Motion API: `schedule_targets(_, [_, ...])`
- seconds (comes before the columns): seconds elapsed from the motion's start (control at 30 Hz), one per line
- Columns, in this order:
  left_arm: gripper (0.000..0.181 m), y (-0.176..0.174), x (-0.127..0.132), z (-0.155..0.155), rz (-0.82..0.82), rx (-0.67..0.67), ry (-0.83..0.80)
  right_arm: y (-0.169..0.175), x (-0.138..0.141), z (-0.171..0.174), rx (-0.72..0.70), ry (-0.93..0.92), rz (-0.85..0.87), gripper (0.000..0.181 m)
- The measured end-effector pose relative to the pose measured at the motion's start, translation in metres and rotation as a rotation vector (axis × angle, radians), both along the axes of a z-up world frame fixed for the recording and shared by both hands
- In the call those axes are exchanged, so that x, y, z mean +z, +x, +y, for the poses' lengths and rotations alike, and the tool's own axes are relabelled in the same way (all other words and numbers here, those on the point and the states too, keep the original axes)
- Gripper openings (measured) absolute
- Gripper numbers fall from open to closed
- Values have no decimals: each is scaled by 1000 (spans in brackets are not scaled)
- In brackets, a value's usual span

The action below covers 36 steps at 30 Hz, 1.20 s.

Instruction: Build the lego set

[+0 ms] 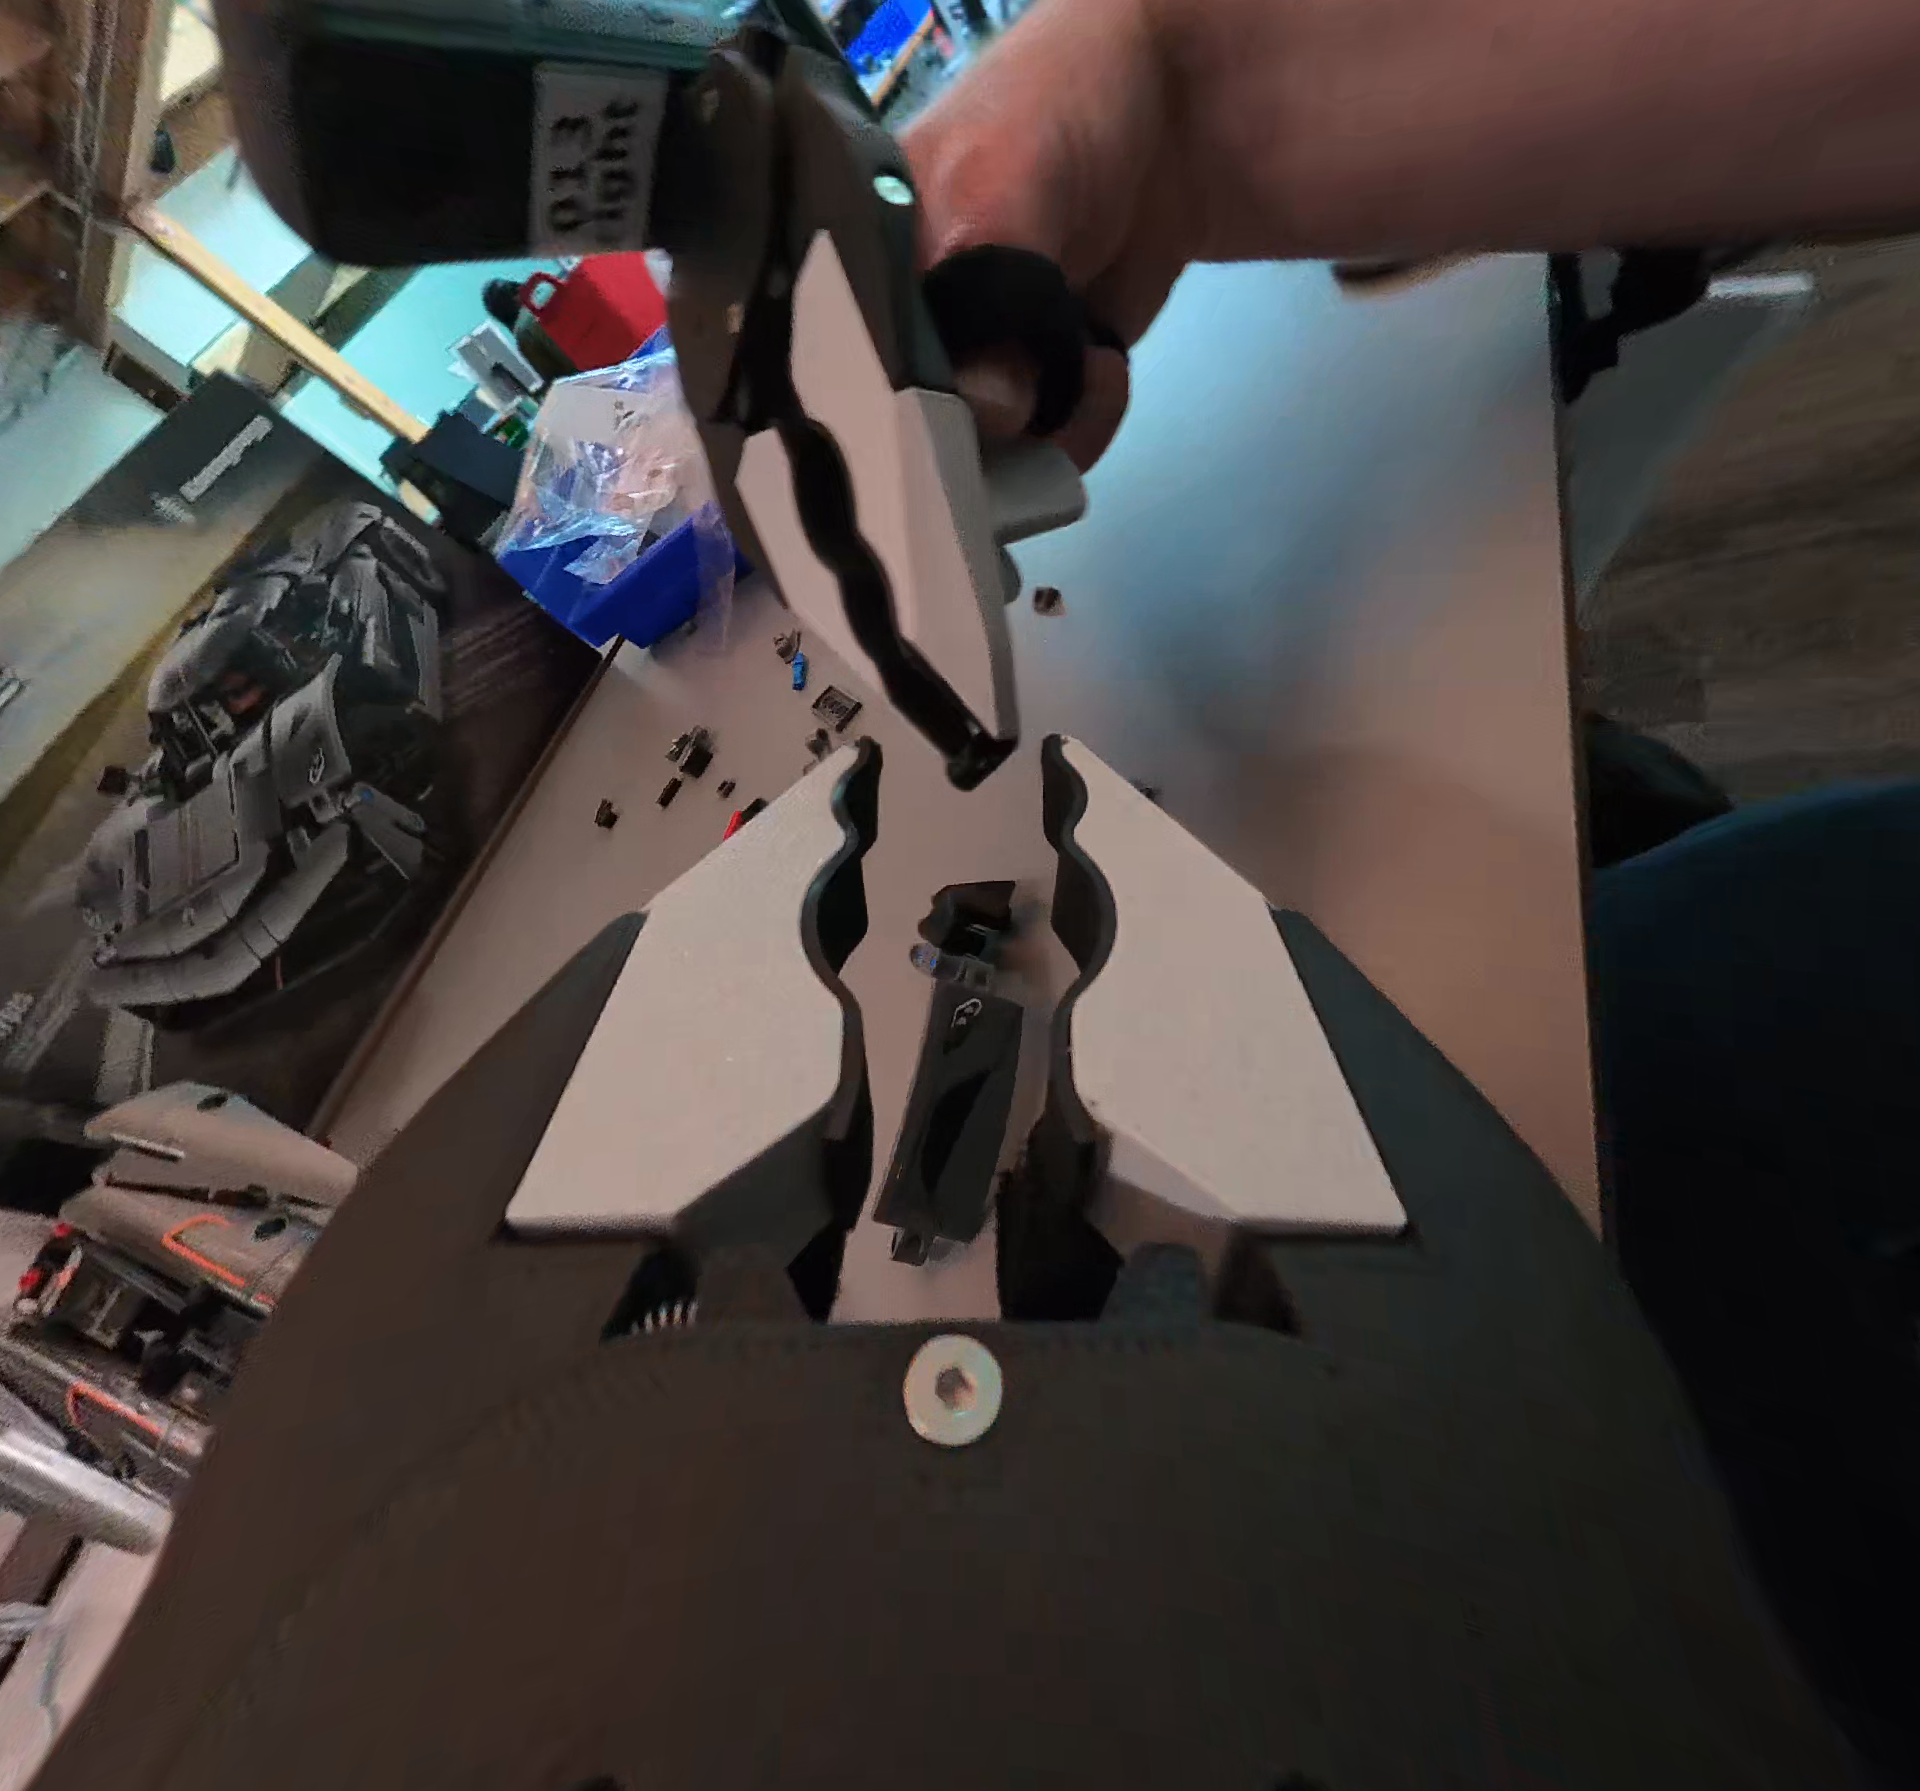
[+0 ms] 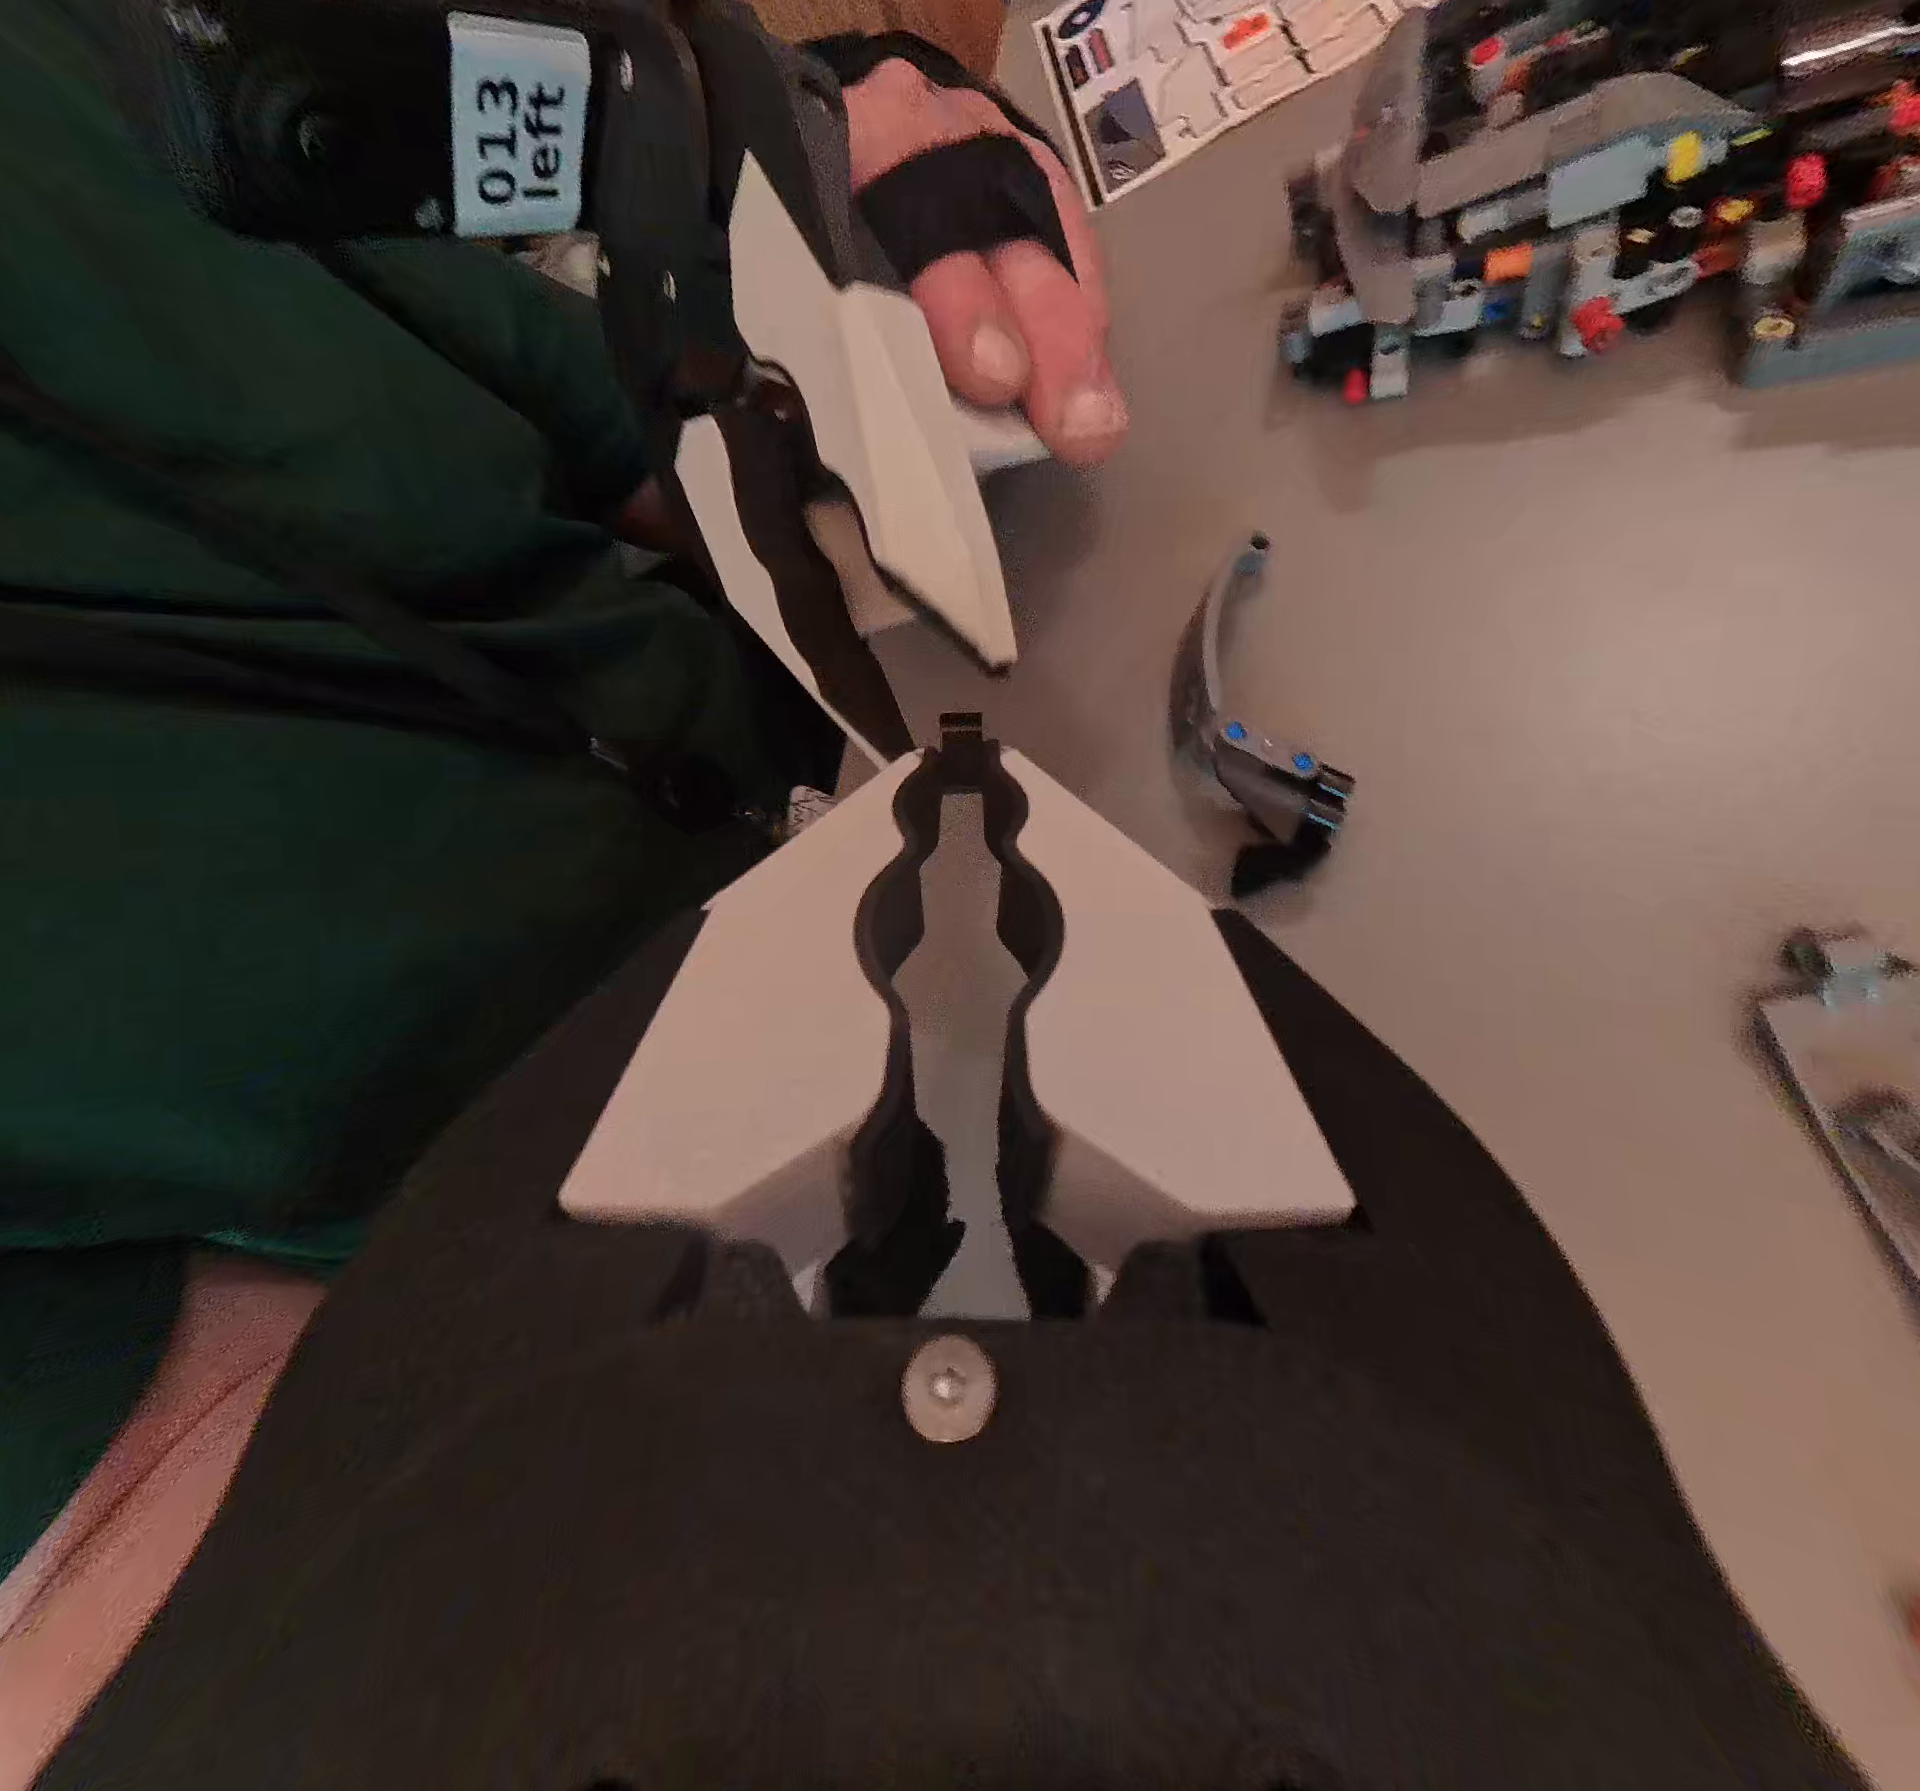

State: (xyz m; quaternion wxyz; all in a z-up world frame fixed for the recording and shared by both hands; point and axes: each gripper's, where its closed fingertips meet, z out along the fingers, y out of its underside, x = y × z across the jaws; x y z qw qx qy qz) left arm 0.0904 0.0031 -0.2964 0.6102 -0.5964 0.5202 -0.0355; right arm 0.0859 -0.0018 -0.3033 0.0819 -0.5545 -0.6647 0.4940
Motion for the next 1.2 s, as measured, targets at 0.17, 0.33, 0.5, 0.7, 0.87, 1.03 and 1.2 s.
schedule_targets(0.17, [15,-6,1,-7,80,6,100,-11,7,-14,99,-78,11,5])
schedule_targets(0.33, [11,-15,6,-8,80,53,149,-21,12,-15,115,-143,18,5])
schedule_targets(0.5, [10,-27,14,-5,14,130,151,-32,19,-12,94,-204,48,6])
schedule_targets(0.7, [9,-42,25,-1,-47,193,174,-47,30,-9,56,-249,112,5])
schedule_targets(0.87, [8,-54,31,3,-151,214,117,-60,37,-3,-5,-248,176,9])
schedule_targets(1.03, [7,-64,40,4,-340,193,12,-64,44,16,-138,-86,270,17])
schedule_targets(1.2, [5,-67,45,4,-454,140,-73,-55,55,14,-175,167,377,10])
